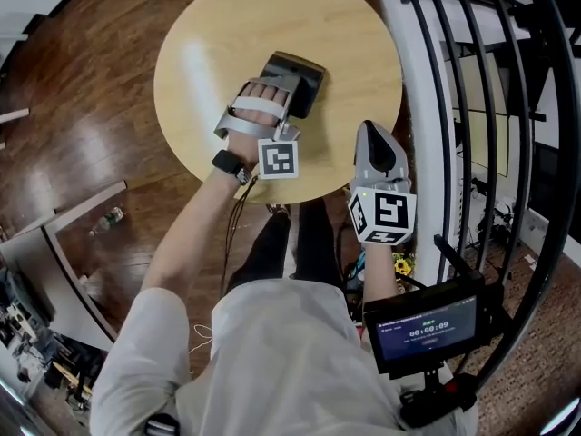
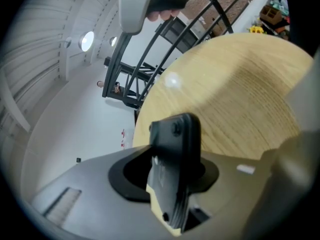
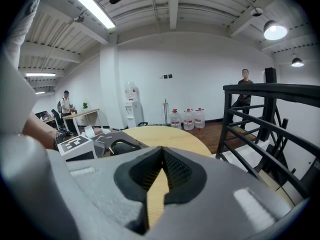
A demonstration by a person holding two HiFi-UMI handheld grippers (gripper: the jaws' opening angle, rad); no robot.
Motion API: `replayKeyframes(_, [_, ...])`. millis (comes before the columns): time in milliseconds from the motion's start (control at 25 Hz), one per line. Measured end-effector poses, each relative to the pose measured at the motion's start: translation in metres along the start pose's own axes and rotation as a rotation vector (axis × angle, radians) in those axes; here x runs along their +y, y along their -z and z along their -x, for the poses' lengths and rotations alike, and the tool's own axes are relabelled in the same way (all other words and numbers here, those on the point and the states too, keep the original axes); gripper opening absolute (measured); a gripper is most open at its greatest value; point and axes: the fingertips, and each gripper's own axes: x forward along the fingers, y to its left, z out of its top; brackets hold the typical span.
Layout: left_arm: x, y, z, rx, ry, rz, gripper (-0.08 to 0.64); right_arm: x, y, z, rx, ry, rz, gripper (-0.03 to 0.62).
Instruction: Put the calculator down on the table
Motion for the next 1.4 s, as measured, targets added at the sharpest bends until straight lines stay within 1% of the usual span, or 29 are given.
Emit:
replayKeyframes(120, [-0.003,0.001,-0.001,0.01,0.012,0.0,0.176,0.001,0.001,-0.001,0.003,-0.001,-0.002,0.003])
replayKeyframes(280, [-0.008,0.002,-0.002,0.018,0.026,-0.002,0.192,0.002,0.004,-0.002,0.008,0.0,-0.01,0.002])
replayKeyframes(600, [-0.013,-0.001,-0.003,0.023,0.02,0.006,0.214,0.004,0.008,-0.005,0.016,-0.007,-0.005,0.003])
replayKeyframes(760, [-0.018,0.0,-0.005,0.043,0.048,-0.011,0.259,0.005,0.011,-0.008,0.021,-0.017,-0.008,0.003])
replayKeyframes(920, [-0.019,0.0,-0.004,0.051,0.06,-0.014,0.259,0.004,0.011,-0.009,0.02,-0.017,-0.01,0.002])
replayKeyframes(1000, [-0.019,-0.001,-0.003,0.047,0.071,0.006,0.262,0.004,0.011,-0.009,0.02,-0.017,-0.009,0.003])
replayKeyframes(1120, [-0.02,-0.005,-0.002,0.023,0.115,0.072,0.275,0.004,0.012,-0.009,0.021,-0.015,-0.006,0.003])
replayKeyframes(1200, [-0.019,-0.007,-0.001,0.01,0.131,0.101,0.282,0.004,0.012,-0.009,0.022,-0.014,-0.006,0.003])
replayKeyframes(1400, [-0.018,-0.005,0.0,-0.006,0.156,0.123,0.293,0.008,0.011,-0.011,0.024,-0.017,-0.003,0.003])
